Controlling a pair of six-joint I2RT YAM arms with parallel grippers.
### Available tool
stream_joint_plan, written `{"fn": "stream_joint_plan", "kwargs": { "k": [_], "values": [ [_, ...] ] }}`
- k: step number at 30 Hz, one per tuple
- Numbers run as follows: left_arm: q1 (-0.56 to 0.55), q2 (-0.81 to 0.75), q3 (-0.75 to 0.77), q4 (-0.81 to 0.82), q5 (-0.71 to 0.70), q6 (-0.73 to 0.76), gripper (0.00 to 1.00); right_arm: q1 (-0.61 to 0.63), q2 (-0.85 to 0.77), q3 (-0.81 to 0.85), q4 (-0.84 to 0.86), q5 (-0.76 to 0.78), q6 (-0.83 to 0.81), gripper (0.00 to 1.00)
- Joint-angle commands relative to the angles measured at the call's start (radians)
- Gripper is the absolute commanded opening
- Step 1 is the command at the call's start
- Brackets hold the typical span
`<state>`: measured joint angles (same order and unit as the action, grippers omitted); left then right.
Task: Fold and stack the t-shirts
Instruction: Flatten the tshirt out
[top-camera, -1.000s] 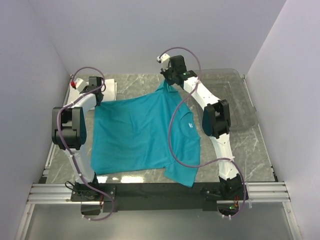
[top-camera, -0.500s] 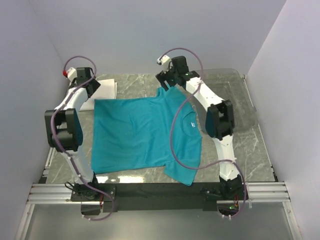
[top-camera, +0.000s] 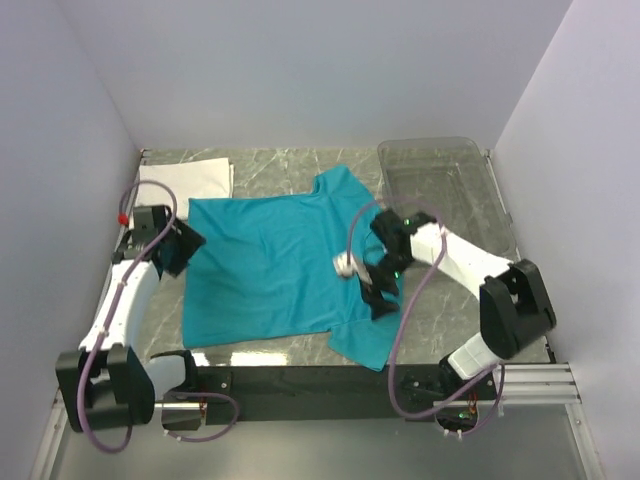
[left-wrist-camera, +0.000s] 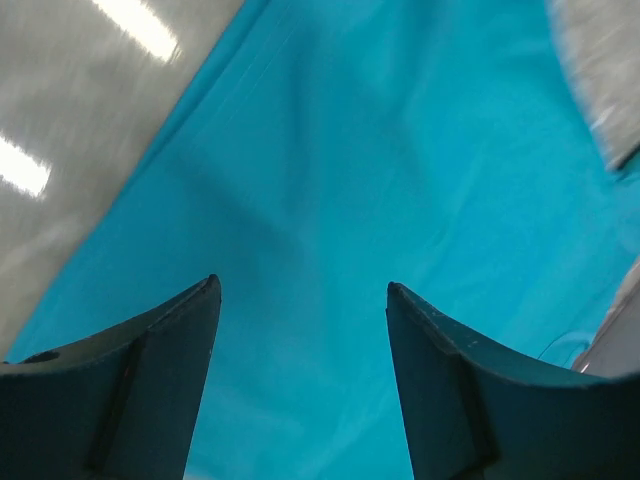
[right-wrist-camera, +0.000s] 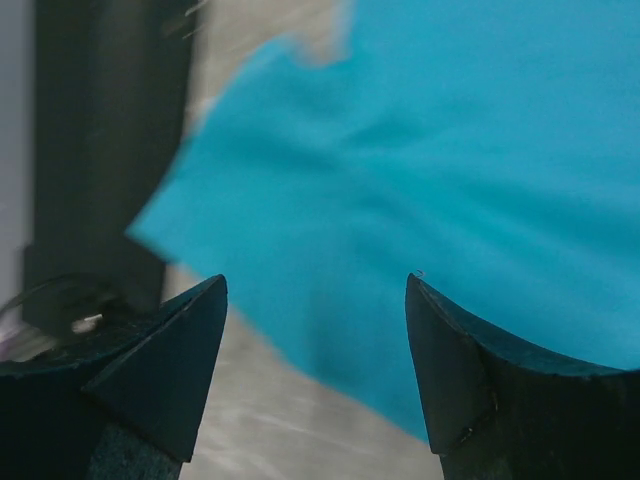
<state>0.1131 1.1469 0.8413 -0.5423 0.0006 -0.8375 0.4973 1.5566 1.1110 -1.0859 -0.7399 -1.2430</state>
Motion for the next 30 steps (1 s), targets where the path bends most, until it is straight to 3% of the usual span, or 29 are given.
{"fn": "stream_joint_plan", "kwargs": {
  "k": [1, 8, 16, 19, 27, 30],
  "values": [
    [-0.003, -0.107, -0.070, -0.157, 0.056, -0.115, 0.72, 0.041, -0.171, -0.150, 0.053, 0.057, -0.009, 0.78],
    [-0.001, -0.210, -0.209, -0.294, 0.004, -0.245, 0.68, 0.118, -0.225, -0.330, 0.317, 0.261, 0.223, 0.72],
    [-0.001, -0.196, -0.303, -0.275, 0.007, -0.327, 0.57, 0.145, -0.165, -0.373, 0.448, 0.370, 0.306, 0.59],
    [-0.004, -0.174, -0.355, -0.223, 0.050, -0.341, 0.49, 0.159, -0.156, -0.382, 0.455, 0.399, 0.318, 0.53],
    [-0.087, -0.032, -0.369, -0.238, 0.026, -0.367, 0.43, 0.167, -0.144, -0.375, 0.411, 0.387, 0.317, 0.31],
    [-0.136, -0.007, -0.377, -0.248, 0.019, -0.380, 0.27, 0.167, -0.147, -0.366, 0.370, 0.364, 0.297, 0.23]
  ]
}}
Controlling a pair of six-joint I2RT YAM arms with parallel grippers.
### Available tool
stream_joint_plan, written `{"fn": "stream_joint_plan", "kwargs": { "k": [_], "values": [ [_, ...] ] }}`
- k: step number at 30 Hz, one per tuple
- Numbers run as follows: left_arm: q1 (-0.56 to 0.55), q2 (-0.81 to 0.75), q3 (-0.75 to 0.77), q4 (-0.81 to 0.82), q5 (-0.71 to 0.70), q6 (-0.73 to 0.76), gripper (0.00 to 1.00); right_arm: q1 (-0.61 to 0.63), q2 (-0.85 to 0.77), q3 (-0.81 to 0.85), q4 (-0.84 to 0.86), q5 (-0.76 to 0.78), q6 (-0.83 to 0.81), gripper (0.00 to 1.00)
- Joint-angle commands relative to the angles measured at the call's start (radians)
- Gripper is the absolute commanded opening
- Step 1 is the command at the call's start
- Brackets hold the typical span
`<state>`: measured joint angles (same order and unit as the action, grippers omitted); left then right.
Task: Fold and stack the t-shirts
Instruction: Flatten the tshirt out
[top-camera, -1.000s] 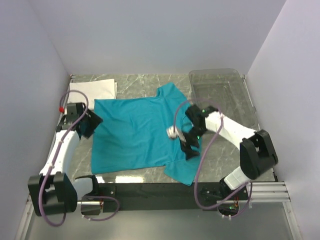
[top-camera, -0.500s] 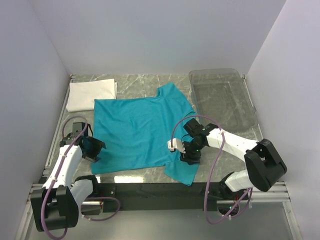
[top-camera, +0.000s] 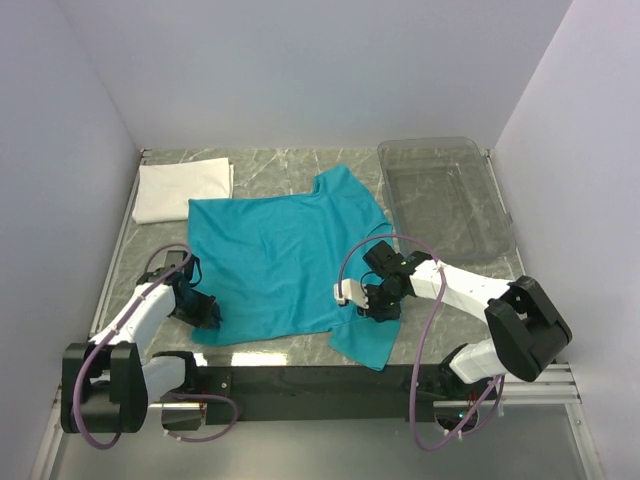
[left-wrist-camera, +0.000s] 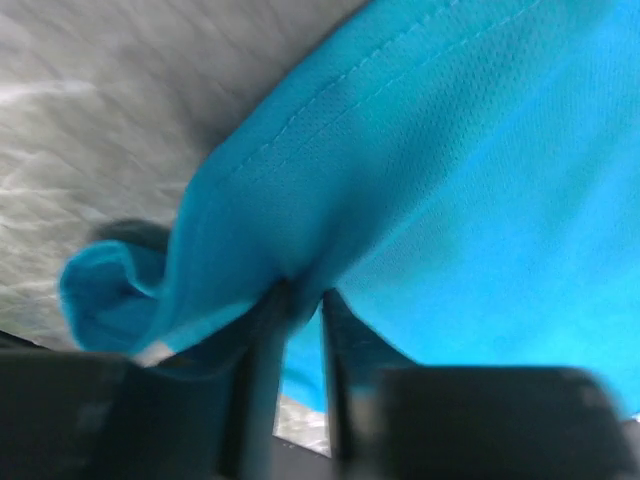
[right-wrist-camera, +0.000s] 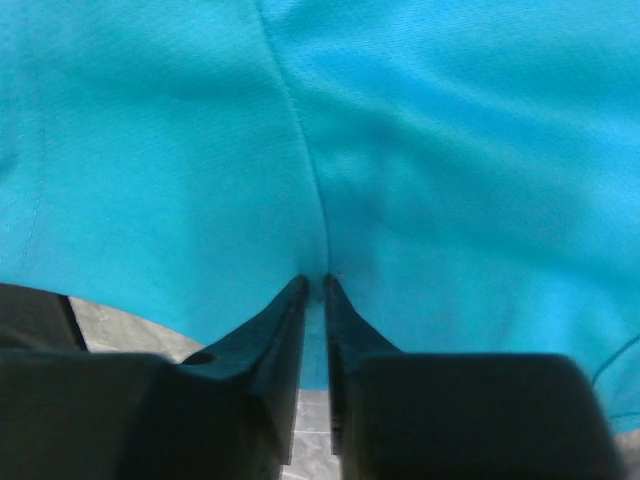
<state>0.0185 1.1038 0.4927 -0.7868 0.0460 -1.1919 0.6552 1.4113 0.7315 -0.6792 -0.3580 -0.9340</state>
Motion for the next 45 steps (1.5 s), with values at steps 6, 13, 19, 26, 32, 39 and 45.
{"fn": "stream_joint_plan", "kwargs": {
  "k": [6, 13, 19, 26, 32, 39, 45],
  "values": [
    [-0.103, -0.015, -0.006, -0.104, -0.028, -0.067, 0.06, 0.009, -0.043, 0.022, -0.163, -0.048, -0.083, 0.02],
    [-0.158, -0.148, 0.148, -0.362, -0.043, -0.086, 0.03, 0.006, -0.144, -0.012, -0.336, -0.035, -0.222, 0.00],
    [-0.227, -0.219, 0.155, -0.423, 0.041, -0.130, 0.03, -0.003, -0.195, -0.018, -0.393, -0.048, -0.230, 0.00],
    [-0.229, -0.191, 0.317, -0.462, 0.010, -0.060, 0.59, -0.087, -0.192, 0.175, -0.428, -0.143, -0.186, 0.62],
    [-0.169, -0.079, 0.483, -0.252, -0.043, 0.095, 0.75, -0.192, 0.042, 0.507, -0.189, -0.216, 0.091, 0.62],
    [0.089, 0.207, 0.495, 0.268, 0.045, 0.418, 0.72, -0.278, 0.613, 1.116, -0.039, -0.119, 0.556, 0.55],
    [0.126, 0.462, 0.656, 0.380, 0.063, 0.527, 0.66, -0.312, 0.894, 1.484, 0.002, 0.105, 0.676, 0.54]
  ]
}}
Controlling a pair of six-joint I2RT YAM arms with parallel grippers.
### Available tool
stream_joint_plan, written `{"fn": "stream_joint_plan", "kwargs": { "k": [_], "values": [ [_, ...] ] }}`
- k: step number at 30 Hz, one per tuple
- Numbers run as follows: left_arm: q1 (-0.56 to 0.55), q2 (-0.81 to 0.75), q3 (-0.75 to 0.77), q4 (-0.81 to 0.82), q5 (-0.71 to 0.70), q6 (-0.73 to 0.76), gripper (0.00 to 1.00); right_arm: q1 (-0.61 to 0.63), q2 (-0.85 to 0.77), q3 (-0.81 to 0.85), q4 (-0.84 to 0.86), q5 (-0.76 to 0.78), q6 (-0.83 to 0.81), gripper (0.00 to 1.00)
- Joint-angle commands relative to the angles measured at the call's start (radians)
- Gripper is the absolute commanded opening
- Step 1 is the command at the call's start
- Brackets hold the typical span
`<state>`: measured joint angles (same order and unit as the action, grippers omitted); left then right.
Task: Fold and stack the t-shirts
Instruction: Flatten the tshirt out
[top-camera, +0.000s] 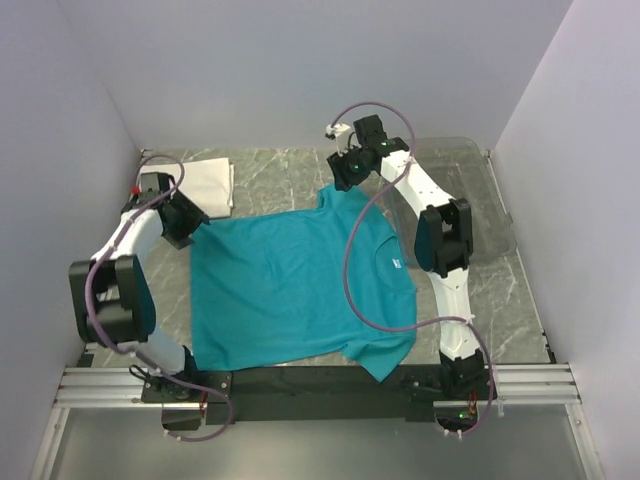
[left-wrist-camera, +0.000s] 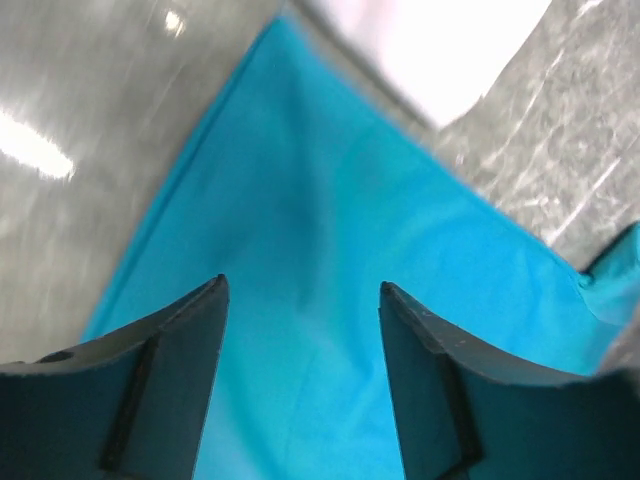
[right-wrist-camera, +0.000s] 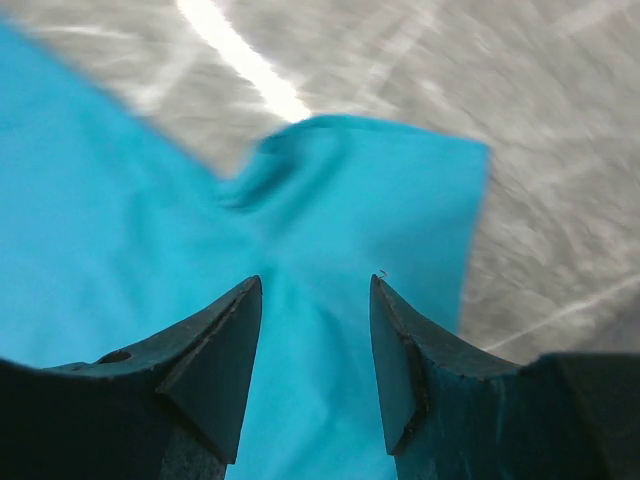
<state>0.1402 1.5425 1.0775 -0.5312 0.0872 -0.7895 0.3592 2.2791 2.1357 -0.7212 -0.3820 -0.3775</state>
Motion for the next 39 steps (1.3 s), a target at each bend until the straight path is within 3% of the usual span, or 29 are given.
{"fn": "stream_joint_plan", "kwargs": {
  "k": [1, 9, 14, 17, 20, 22, 25, 37, 39],
  "values": [
    [0.007, 0.057, 0.096, 0.125, 0.016, 0.137, 0.69, -0.022, 0.037, 0.076, 0.055, 0.144, 0.126, 0.54],
    [0.052, 0.133, 0.121, 0.181, 0.039, 0.187, 0.77, -0.040, 0.175, 0.214, 0.127, 0.244, 0.205, 0.59],
    [0.058, 0.145, 0.099, 0.204, 0.051, 0.176, 0.77, -0.036, 0.221, 0.288, 0.135, 0.253, 0.216, 0.60],
    [0.058, 0.146, 0.102, 0.197, 0.055, 0.170, 0.77, -0.020, 0.223, 0.290, 0.105, 0.297, 0.102, 0.61],
    [0.058, 0.131, 0.093, 0.198, 0.052, 0.170, 0.77, -0.017, 0.211, 0.222, 0.138, 0.309, -0.049, 0.69],
    [0.058, 0.128, 0.094, 0.191, 0.048, 0.174, 0.77, -0.023, 0.232, 0.268, 0.108, 0.278, -0.106, 0.75],
    [0.056, 0.123, 0.090, 0.189, 0.048, 0.177, 0.77, -0.014, 0.286, 0.339, 0.071, 0.247, -0.152, 0.77],
    [0.056, 0.107, 0.068, 0.166, 0.037, 0.193, 0.77, -0.003, 0.398, 0.371, 0.115, 0.348, -0.235, 0.70],
    [0.058, 0.108, 0.064, 0.166, 0.039, 0.190, 0.77, -0.002, 0.398, 0.363, 0.120, 0.348, -0.258, 0.64]
  ]
}}
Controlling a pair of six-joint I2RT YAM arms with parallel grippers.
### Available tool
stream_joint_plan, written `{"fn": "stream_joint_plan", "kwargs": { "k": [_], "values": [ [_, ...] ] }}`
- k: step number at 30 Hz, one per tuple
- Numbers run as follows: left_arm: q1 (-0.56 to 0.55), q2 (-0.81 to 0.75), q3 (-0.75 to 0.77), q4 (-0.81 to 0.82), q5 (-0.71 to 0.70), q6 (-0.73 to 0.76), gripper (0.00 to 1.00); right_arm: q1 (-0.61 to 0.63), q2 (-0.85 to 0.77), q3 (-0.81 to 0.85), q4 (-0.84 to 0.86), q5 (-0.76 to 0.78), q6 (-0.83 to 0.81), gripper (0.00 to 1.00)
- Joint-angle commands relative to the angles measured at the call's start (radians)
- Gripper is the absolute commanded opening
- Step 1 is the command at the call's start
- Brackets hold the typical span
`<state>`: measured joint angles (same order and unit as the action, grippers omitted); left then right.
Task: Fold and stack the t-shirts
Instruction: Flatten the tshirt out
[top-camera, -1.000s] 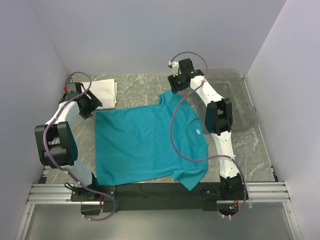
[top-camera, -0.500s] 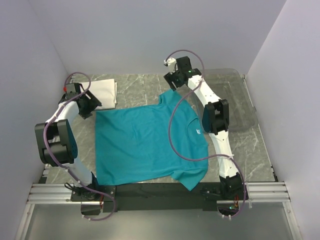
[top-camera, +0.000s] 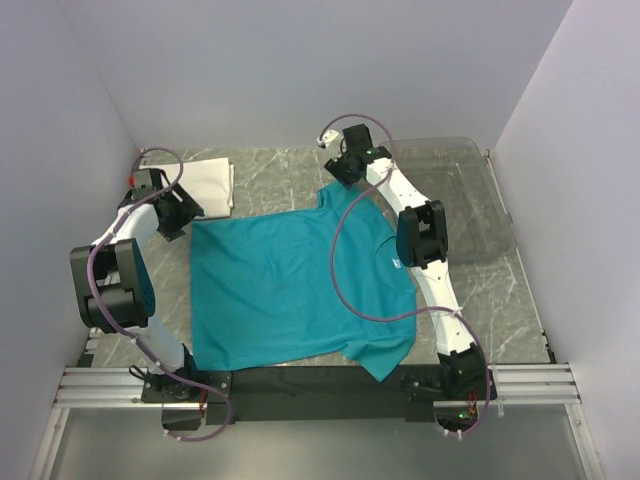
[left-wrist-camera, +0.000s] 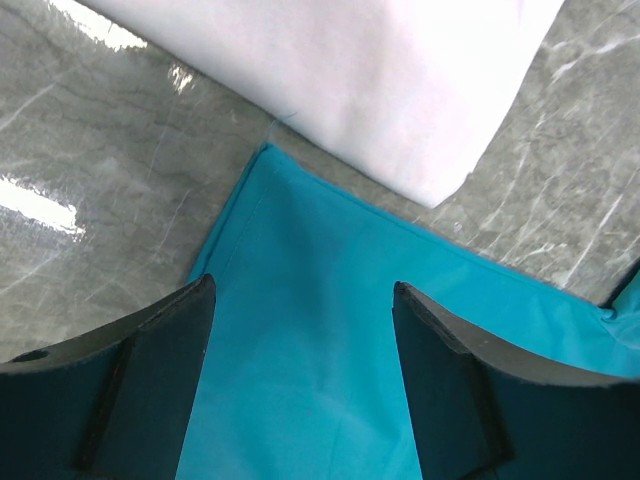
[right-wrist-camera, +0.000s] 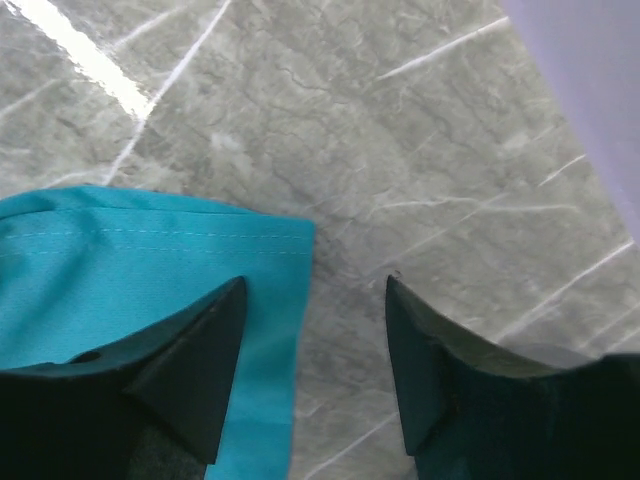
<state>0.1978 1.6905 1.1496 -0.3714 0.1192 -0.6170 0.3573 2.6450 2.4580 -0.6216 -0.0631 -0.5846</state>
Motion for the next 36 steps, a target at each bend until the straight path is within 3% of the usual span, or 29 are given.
{"fn": "stream_joint_plan", "kwargs": {
  "k": [1, 3, 16, 25, 28, 29, 32, 36],
  "values": [
    [0.000, -0.040, -0.010, 0.006, 0.007, 0.016, 0.77, 0.002, 0.038, 0.044, 0.016, 0.028, -0.057, 0.61],
    [0.000, -0.040, -0.008, 0.003, 0.008, 0.017, 0.77, 0.005, 0.046, 0.056, -0.004, 0.026, -0.076, 0.54],
    [-0.001, -0.048, -0.005, -0.003, 0.013, 0.017, 0.76, 0.003, 0.052, 0.070, -0.119, -0.058, -0.147, 0.47],
    [-0.001, -0.069, -0.010, -0.018, 0.016, 0.019, 0.77, 0.000, 0.046, 0.071, -0.202, -0.119, -0.181, 0.34],
    [0.000, -0.078, -0.013, -0.018, 0.016, 0.019, 0.76, -0.001, 0.043, 0.065, -0.211, -0.129, -0.188, 0.24],
    [0.000, -0.080, -0.017, -0.020, 0.016, 0.017, 0.76, -0.001, 0.043, 0.061, -0.210, -0.129, -0.190, 0.15],
    [0.000, -0.081, -0.030, -0.012, 0.025, 0.011, 0.76, 0.000, 0.027, 0.027, -0.172, -0.115, -0.189, 0.02],
    [-0.001, -0.083, -0.033, -0.017, 0.028, 0.013, 0.75, -0.012, -0.031, -0.017, -0.089, -0.139, -0.153, 0.00]
  ]
}}
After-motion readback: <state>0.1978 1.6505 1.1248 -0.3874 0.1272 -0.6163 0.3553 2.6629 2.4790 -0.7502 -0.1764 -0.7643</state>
